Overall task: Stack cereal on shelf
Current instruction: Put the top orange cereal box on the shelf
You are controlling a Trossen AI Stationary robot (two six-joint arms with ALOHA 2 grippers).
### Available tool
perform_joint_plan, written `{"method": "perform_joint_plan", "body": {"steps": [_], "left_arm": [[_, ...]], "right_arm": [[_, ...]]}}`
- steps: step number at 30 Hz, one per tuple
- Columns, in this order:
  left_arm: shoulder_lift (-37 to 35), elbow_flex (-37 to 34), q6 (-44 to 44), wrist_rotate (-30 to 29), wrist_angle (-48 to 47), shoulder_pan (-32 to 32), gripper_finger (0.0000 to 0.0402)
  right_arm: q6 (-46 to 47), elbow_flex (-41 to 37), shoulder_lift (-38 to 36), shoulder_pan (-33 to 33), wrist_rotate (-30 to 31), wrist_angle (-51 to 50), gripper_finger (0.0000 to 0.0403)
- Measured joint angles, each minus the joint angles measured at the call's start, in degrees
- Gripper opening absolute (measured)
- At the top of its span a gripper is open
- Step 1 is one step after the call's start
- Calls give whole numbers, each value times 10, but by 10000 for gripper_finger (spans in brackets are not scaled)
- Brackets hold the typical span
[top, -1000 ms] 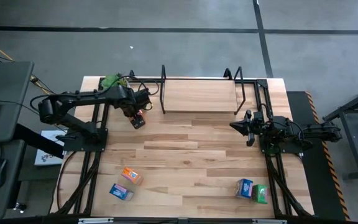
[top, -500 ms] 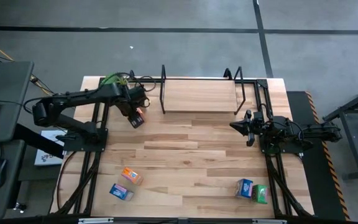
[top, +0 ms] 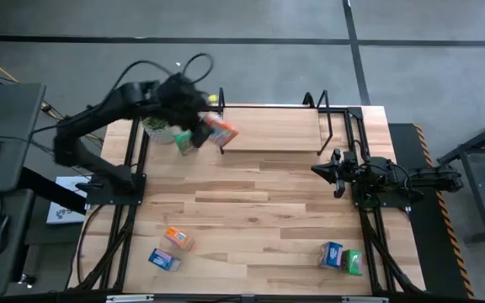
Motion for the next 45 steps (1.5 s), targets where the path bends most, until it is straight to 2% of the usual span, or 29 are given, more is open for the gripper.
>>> {"method": "perform_joint_plan", "body": {"steps": [6, 10, 13, 20, 29, 40, 45], "left_arm": [[181, 166, 42, -35, -1, 19, 118], [279, 247, 49, -71, 0, 42, 118], [326, 273, 49, -82, 0, 58, 118], [412, 274, 36, -82, -18, 81, 118], [453, 273, 34, -153, -21, 95, 118], [452, 269, 45, -167, -37, 99, 119], [452, 269, 46, -184, -59, 99, 149]], "right_arm": [[0, 0, 0, 0, 0, 0, 0], [0, 0, 0, 0, 0, 0, 0], [0, 0, 0, 0, 0, 0, 0], [0, 0, 0, 0, 0, 0, 0], [0, 0, 0, 0, 0, 0, 0], [0, 0, 0, 0, 0, 0, 0], [0, 0, 0, 0, 0, 0, 0]]}}
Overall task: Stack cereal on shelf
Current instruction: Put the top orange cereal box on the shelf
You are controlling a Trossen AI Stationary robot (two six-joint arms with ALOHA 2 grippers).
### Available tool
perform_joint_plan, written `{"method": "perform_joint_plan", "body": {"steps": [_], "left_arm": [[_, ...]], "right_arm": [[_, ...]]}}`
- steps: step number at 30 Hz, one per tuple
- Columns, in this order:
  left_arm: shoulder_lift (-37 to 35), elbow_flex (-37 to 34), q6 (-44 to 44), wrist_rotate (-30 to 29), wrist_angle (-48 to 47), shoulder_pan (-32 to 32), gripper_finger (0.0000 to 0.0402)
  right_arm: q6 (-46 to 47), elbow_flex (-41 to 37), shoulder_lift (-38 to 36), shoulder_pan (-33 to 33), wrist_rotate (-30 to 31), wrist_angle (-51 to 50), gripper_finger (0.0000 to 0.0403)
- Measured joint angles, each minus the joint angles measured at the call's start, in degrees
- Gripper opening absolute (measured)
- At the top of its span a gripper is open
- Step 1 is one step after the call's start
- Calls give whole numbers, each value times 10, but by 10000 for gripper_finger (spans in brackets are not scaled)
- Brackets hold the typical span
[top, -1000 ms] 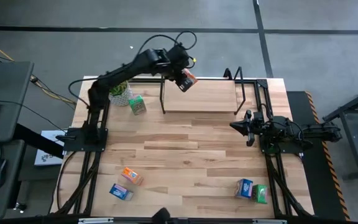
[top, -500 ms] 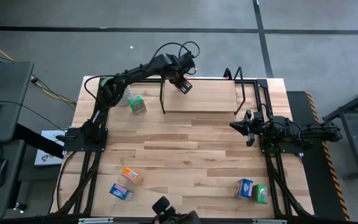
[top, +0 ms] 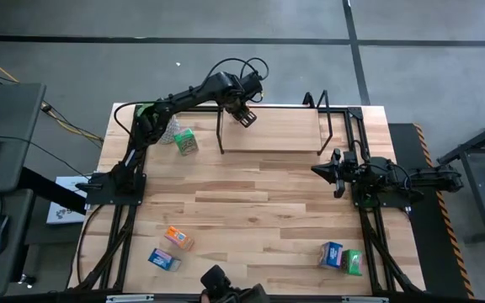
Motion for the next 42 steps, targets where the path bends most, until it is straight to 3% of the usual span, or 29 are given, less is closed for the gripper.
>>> {"method": "perform_joint_plan", "body": {"steps": [9, 16, 29, 35, 39, 42], "left_arm": [[0, 0, 14, 2, -2, 0, 217], [0, 0, 15, 3, 2, 1, 238], [-4, 71, 27, 3, -12, 2, 235], [-36, 78, 96, -12, -25, 1, 230], [-60, 77, 114, -49, -64, 5, 204], [-80, 75, 113, -71, -70, 6, 163]], "right_arm": [[0, 0, 0, 0, 0, 0, 0], [0, 0, 0, 0, 0, 0, 0], [0, 0, 0, 0, 0, 0, 0], [0, 0, 0, 0, 0, 0, 0], [0, 0, 0, 0, 0, 0, 0], [0, 0, 0, 0, 0, 0, 0]]}}
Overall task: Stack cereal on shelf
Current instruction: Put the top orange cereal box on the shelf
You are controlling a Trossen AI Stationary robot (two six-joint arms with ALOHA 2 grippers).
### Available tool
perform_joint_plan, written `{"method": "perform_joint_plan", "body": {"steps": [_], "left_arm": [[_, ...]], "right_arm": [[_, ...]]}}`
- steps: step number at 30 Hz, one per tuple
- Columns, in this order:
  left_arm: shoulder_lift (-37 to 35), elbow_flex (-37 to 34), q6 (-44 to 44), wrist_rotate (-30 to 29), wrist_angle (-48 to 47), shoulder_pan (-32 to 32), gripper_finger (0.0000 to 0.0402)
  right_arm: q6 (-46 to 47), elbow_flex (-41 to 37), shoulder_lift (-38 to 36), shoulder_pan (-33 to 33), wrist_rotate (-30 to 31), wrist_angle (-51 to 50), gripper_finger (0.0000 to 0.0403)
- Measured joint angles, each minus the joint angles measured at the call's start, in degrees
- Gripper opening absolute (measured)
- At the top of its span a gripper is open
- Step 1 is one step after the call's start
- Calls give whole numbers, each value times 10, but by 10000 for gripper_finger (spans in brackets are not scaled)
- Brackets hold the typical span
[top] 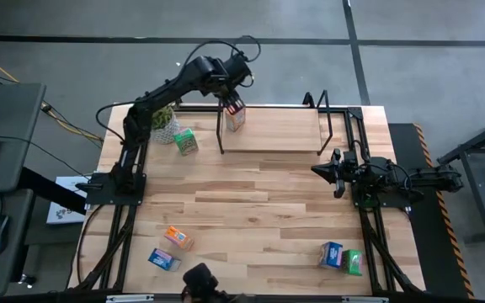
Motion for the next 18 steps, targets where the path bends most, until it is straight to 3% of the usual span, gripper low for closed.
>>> {"method": "perform_joint_plan", "body": {"steps": [7, 13, 18], "left_arm": [[-12, -1, 10, 1, 38, -2, 12], [-15, -16, 30, 15, 81, -6, 3], [-55, -164, 72, 37, 135, -15, 1]], "right_arm": [[0, 0, 0, 0, 0, 0, 0], [0, 0, 0, 0, 0, 0, 0], [0, 0, 0, 0, 0, 0, 0]]}}
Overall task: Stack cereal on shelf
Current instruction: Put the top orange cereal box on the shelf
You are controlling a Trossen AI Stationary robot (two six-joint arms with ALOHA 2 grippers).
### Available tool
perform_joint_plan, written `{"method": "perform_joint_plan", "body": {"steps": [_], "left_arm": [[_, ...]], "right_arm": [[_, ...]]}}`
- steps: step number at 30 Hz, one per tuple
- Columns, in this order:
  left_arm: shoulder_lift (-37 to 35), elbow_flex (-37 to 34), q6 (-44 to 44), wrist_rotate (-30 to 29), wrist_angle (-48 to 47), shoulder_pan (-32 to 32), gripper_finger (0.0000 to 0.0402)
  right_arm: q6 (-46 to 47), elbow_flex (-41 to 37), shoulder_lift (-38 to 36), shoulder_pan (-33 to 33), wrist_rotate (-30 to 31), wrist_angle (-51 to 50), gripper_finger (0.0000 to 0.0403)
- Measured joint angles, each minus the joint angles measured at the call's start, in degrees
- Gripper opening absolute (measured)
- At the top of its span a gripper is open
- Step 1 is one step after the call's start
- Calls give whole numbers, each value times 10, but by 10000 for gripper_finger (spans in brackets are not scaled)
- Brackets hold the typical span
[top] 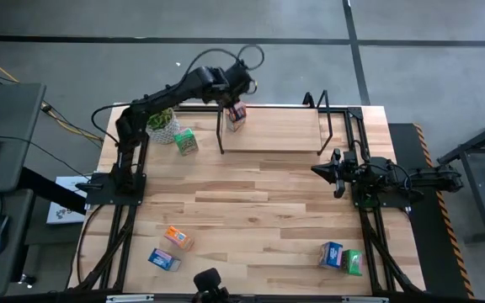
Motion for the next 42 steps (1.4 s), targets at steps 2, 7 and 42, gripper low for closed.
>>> {"method": "perform_joint_plan", "body": {"steps": [2, 7, 42], "left_arm": [[-29, -81, 25, -2, 40, -2, 1], [-103, -201, 100, -72, 157, -8, 0], [14, -93, 443, -70, 70, 13, 0]], "right_arm": [[0, 0, 0, 0, 0, 0, 0], [0, 0, 0, 0, 0, 0, 0], [0, 0, 0, 0, 0, 0, 0]]}}
